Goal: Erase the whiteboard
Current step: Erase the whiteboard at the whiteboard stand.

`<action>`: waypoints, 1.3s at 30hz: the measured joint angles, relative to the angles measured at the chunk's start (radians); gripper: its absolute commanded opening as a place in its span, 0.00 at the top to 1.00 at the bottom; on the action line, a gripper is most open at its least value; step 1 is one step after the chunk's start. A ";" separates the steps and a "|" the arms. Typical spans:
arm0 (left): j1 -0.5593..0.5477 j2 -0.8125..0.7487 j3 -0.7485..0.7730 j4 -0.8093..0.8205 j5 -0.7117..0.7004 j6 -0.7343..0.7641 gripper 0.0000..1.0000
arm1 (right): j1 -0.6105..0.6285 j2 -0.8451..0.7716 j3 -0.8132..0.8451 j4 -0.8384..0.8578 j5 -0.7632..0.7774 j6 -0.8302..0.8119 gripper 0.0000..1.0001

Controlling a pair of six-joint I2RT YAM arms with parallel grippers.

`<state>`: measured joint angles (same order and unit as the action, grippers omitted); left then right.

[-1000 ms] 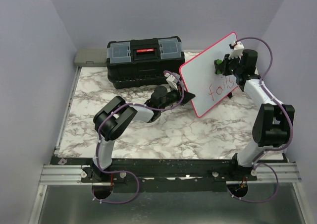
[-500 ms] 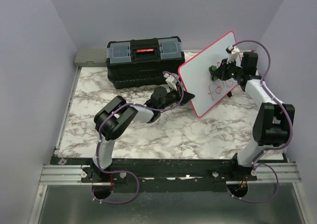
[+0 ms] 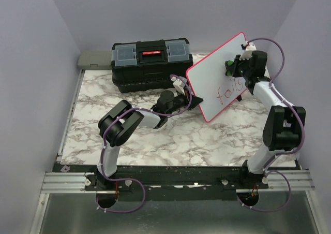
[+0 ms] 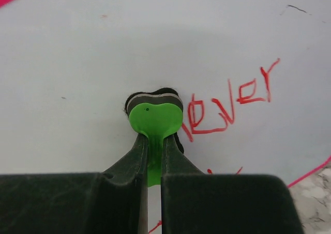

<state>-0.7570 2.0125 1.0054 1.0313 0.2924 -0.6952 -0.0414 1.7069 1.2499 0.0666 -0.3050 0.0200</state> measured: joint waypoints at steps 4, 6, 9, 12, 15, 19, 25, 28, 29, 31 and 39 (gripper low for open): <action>0.000 0.000 0.000 0.000 0.000 0.000 1.00 | -0.013 0.011 -0.025 0.010 0.029 -0.051 0.99; 0.000 0.000 0.000 0.000 0.000 -0.001 1.00 | -0.021 0.011 -0.043 0.001 0.002 -0.103 0.99; 0.000 0.000 0.000 0.000 0.000 -0.006 1.00 | -0.036 0.008 -0.064 -0.032 -0.090 -0.191 0.99; 0.000 0.000 0.000 0.000 0.000 -0.007 1.00 | -0.050 -0.003 -0.076 -0.071 -0.208 -0.258 0.99; 0.001 0.000 0.000 -0.001 0.000 -0.008 1.00 | -0.053 -0.010 -0.079 -0.093 -0.307 -0.272 0.99; 0.003 0.000 0.000 -0.001 0.001 -0.008 1.00 | -0.053 -0.011 -0.078 -0.082 -0.356 -0.205 0.99; 0.003 0.000 0.000 -0.001 0.000 -0.005 1.00 | -0.039 0.006 -0.019 -0.049 -0.322 -0.034 0.99; 0.003 0.000 0.000 0.000 0.000 -0.006 1.00 | -0.030 0.035 0.040 -0.038 -0.244 0.018 0.99; 0.003 0.000 0.000 0.000 0.000 -0.006 1.00 | -0.030 0.046 0.056 -0.038 -0.217 0.026 0.99; 0.003 0.000 -0.001 0.000 0.000 -0.009 1.00 | -0.030 0.062 0.076 -0.036 -0.174 0.033 0.99; 0.003 0.001 -0.004 0.005 0.000 -0.012 1.00 | -0.034 0.068 0.051 -0.018 -0.093 -0.039 0.99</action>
<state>-0.7540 2.0132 1.0016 1.0359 0.2920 -0.7074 -0.0753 1.7748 1.3010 0.0486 -0.3977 -0.0193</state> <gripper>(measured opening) 0.037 0.085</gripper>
